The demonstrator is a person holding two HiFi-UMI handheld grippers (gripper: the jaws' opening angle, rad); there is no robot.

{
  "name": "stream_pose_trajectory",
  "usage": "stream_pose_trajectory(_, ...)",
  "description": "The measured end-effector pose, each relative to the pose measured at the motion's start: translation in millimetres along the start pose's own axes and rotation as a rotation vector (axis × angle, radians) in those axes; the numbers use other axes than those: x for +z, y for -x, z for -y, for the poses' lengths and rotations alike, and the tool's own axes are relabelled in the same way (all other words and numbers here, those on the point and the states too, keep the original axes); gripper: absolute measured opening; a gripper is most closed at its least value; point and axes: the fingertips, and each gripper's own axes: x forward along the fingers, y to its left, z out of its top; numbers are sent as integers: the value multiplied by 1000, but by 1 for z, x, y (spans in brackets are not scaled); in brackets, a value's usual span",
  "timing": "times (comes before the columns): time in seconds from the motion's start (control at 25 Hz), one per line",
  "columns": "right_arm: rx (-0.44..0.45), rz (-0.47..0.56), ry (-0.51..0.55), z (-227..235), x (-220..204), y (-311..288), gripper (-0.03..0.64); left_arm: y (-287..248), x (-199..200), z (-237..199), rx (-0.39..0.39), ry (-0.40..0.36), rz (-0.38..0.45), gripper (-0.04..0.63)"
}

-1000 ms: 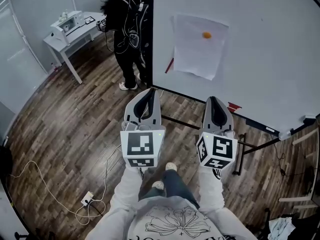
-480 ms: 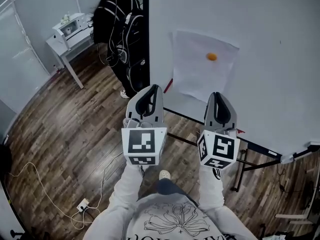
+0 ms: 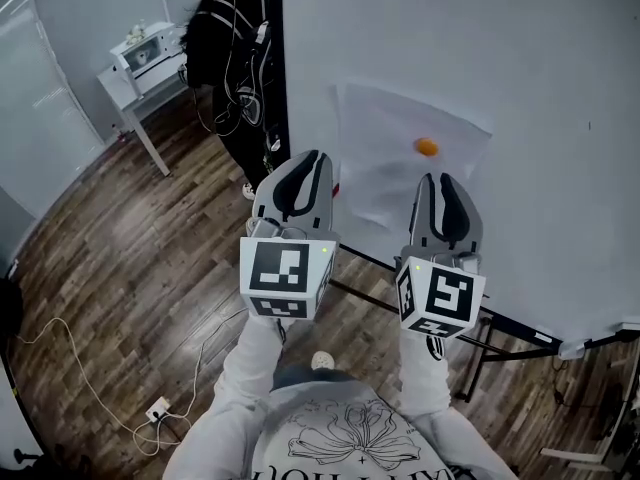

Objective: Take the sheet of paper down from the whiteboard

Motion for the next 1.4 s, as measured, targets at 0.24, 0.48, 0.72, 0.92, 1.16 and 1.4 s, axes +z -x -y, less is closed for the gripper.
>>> stream_pose_trajectory(0.24, 4, 16, 17, 0, 6, -17, 88, -30, 10, -8, -40, 1, 23, 29)
stream_pose_trajectory(0.48, -34, 15, 24, 1, 10, -26, 103, -55, 24, -9, -149, 9, 48, 127)
stream_pose_trajectory(0.72, -72, -5, 37, -2, 10, -33, 117, -78, 31, -12, -245, 20, 54, 150)
stream_pose_trajectory(0.92, -102, -20, 50, 1, 9, -36, 120, -85, 35, -4, -295, 31, 76, 150)
stream_pose_trajectory(1.16, -116, -25, 65, 0, 7, -41, 126, -89, 34, -4, -275, 7, 85, 144)
stream_pose_trajectory(1.4, -148, -39, 85, -4, 8, -46, 140, -86, 38, -1, -301, -4, 93, 61)
